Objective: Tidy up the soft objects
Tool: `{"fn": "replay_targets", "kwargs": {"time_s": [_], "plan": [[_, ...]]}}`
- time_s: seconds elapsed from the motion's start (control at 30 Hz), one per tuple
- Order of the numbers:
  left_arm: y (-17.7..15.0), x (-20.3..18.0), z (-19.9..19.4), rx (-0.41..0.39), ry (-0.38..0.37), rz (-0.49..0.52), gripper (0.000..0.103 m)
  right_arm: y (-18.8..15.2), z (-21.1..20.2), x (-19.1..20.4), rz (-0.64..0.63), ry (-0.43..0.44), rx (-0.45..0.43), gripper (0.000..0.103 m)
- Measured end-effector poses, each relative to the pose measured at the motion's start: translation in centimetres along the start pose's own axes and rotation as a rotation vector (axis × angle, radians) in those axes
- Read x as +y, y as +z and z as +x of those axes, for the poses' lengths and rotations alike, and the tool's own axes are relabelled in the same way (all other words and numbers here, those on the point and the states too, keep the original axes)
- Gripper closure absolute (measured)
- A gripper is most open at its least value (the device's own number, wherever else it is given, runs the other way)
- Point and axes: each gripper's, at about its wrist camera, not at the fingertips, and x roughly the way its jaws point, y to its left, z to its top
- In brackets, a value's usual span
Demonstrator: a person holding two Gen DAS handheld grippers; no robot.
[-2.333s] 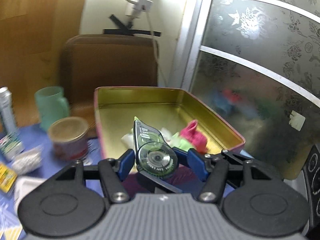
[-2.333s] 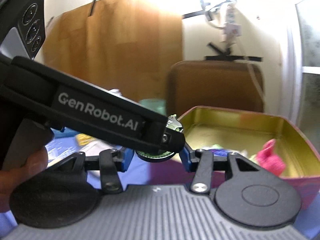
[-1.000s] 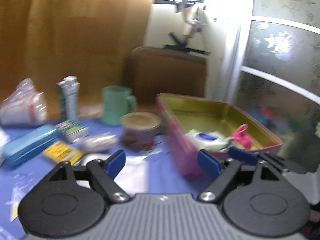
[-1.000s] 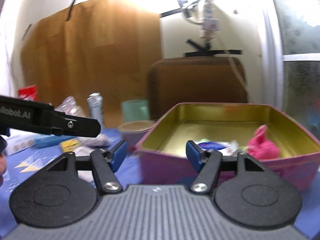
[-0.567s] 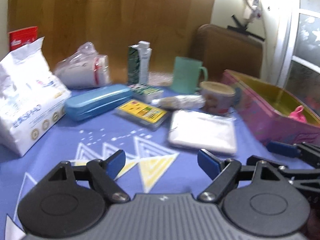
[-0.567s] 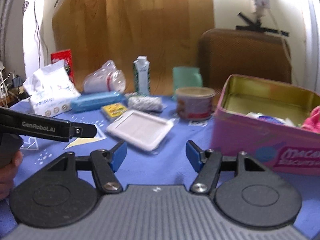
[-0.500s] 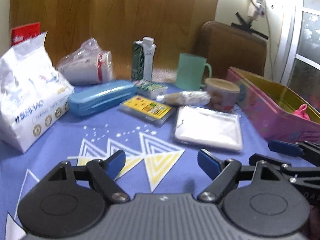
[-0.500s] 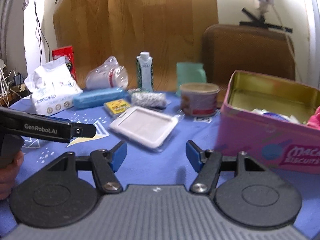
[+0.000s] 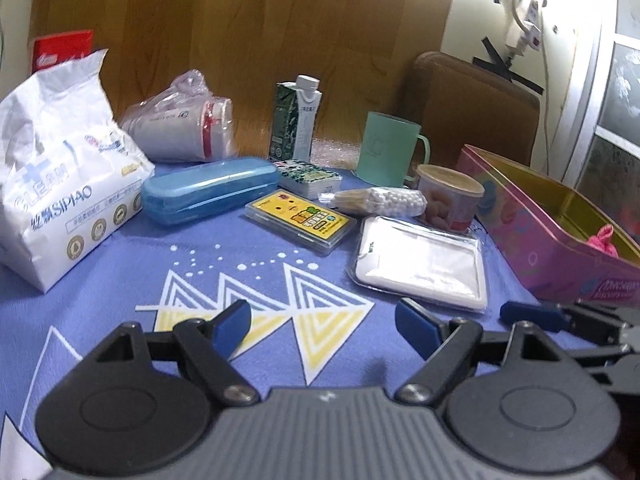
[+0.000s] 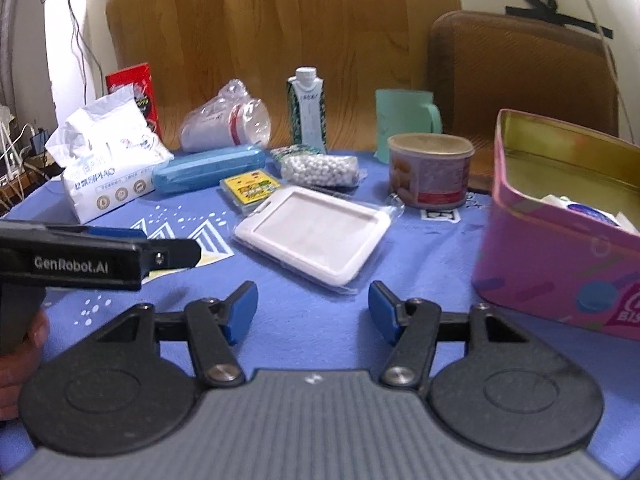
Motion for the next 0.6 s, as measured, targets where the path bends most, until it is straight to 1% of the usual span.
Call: {"fn": "replay_targets", "kwargs": {"time_s": [0.17, 0.33, 0.43, 0.47, 0.57, 0.6], "plan": [[0.1, 0.8, 0.1, 0.01, -0.005, -0.054, 0.021, 0.2, 0.5, 0.1, -0.011, 0.014, 0.024, 0.036], [0.1, 0.8, 0.2, 0.012, 0.003, -0.056, 0.019, 0.7, 1.0, 0.2, -0.036, -0.003, 0.011, 0.035], [0.1, 0.8, 0.3, 0.012, 0.003, -0.056, 0.019, 1.2, 1.8, 0.2, -0.065, -0.012, 0.018, 0.027], [0.1, 0.8, 0.3, 0.012, 0.003, -0.057, 0.018, 1.5, 2.2, 0.2, -0.067, -0.013, 0.027, 0.027], [0.1, 0.9, 0.3, 0.011, 0.001, -0.061, 0.018, 2.1, 3.6, 0.0, -0.071, 0.008, 0.083, 0.019], [0.1, 0.9, 0.3, 0.011, 0.001, -0.063, 0.018, 2.4, 4.0, -0.1, -0.076, 0.015, 0.086, 0.018]]}}
